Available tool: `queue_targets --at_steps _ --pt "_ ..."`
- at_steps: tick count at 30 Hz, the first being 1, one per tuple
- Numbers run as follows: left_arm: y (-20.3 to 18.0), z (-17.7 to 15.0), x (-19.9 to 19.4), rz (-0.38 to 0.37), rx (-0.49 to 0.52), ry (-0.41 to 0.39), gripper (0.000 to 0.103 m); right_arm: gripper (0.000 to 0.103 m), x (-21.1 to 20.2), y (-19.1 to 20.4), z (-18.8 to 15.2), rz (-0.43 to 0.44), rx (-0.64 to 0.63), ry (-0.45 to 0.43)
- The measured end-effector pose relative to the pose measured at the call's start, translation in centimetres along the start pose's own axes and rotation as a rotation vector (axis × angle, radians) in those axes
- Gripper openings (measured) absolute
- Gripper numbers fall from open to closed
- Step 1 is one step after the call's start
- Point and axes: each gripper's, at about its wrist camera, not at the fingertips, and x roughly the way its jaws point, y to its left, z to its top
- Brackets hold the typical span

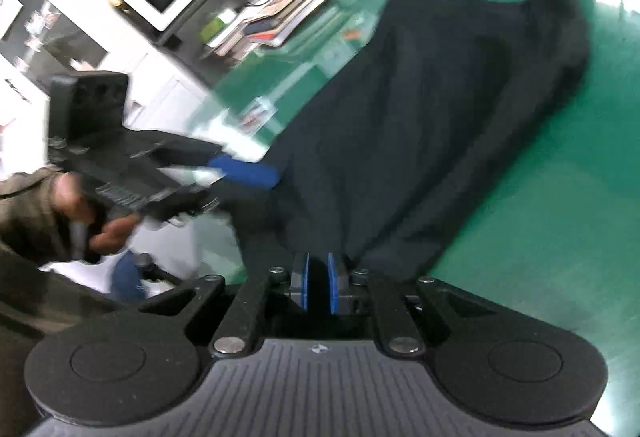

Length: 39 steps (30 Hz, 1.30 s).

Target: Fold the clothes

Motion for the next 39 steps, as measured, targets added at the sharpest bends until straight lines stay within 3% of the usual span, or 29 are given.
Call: queue_targets --at_steps 2,7,9,11,14,15,19,21,22,24,26,30,34,37,39 --pt "1.1 0.2 -1.4 -0.001 -0.048 -0.039 0.064 0.011 0.2 1.8 1.1 -0.015 -0.094 0.003" --pt "-0.7 -0.3 -1.8 -0.115 0.008 -0.061 0.067 0.011 -1.5 1.3 7.1 -0.114 -0.135 -0.222" --pt "-1.6 -0.8 -1.1 -0.154 0.027 -0.039 0.067 0.011 -0.1 0.2 9.6 -0.156 -0.178 -0.195" --pt "-1.3 -1.4 -0.2 -0.143 0.022 -0.008 0.067 0.011 1.7 -1.1 12.1 -0.177 -0.202 -0.139" --pt "0.2 -1.9 0.3 -0.144 -0.053 -0.019 0.067 0.011 4.0 -3.1 14.4 -0.213 -0.211 -0.076" --pt "0.7 -2.1 0.3 -0.149 -0.08 -0.029 0.067 0.004 4.6 -3.6 14.9 -0.228 -0.213 -0.067" --pt "2.3 -2.5 0.3 -0.159 -0.167 -0.068 0.067 0.0 5.1 -7.3 17.2 -0.273 -0.057 -0.177" --pt "2.5 -2.2 0.1 -0.171 -0.199 -0.071 0.068 0.0 4.9 -8.3 17.4 -0.256 0.012 -0.197" --pt "2.6 -2.1 0.1 -0.177 -0.215 -0.072 0.072 0.01 4.5 -8.2 17.2 -0.251 0.021 -0.205" --pt "2.5 -1.2 -0.3 -0.184 -0.213 -0.097 0.084 0.019 2.9 -7.3 16.3 -0.253 0.0 -0.232" --pt "2.2 0.5 0.2 -0.184 -0.167 -0.111 0.086 0.033 0.5 -5.7 14.3 -0.27 -0.033 -0.264" --pt "2.0 3.9 2.3 -0.149 -0.056 -0.112 0.086 0.032 -1.8 -2.9 9.0 -0.287 -0.058 -0.27" --pt "2.6 5.3 4.3 -0.102 0.002 -0.062 0.084 0.026 -0.5 1.2 2.5 -0.158 -0.117 -0.17" --pt "2.2 4.9 4.5 -0.07 0.08 -0.05 0.083 0.025 1.5 3.0 0.2 -0.051 -0.157 -0.091" --pt "1.8 4.5 4.4 -0.055 0.099 -0.058 0.083 0.022 2.3 3.4 -0.8 -0.066 -0.21 -0.045"
